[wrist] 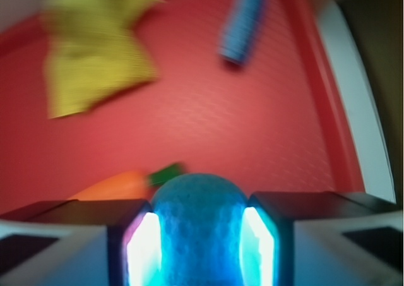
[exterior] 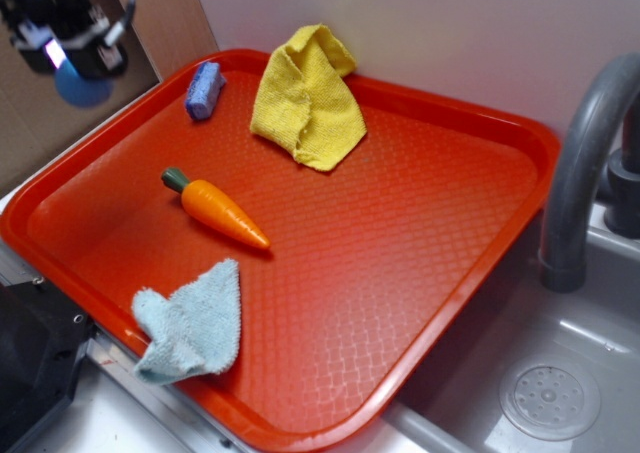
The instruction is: Grab the blue ball.
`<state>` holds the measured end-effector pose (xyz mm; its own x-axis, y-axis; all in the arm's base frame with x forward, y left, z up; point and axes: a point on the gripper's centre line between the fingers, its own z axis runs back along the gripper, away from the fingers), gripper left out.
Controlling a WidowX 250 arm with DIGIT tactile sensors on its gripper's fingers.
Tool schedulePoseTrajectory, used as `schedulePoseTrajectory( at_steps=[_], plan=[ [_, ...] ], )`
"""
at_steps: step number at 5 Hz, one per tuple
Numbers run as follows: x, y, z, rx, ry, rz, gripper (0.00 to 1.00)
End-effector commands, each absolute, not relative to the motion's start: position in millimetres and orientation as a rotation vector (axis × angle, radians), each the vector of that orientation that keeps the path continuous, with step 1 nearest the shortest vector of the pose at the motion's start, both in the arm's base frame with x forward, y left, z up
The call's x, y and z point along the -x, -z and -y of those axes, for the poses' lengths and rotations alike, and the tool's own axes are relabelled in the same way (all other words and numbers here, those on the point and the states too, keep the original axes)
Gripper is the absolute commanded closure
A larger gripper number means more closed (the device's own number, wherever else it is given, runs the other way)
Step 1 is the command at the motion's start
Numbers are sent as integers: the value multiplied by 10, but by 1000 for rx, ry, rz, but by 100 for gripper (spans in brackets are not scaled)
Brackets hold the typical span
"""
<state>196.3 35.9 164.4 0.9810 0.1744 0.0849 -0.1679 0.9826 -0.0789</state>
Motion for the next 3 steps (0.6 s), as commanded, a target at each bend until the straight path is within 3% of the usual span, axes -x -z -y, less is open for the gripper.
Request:
schedulePoseTrajectory(
  at_steps=[1, 2, 3],
  plan=[
    [-2153, -2424, -277, 57, -63, 45, 100],
    [-2187, -2590, -90, 57, -1, 114, 100],
    [-2181, -2513, -74, 39, 10, 131, 100]
  ],
)
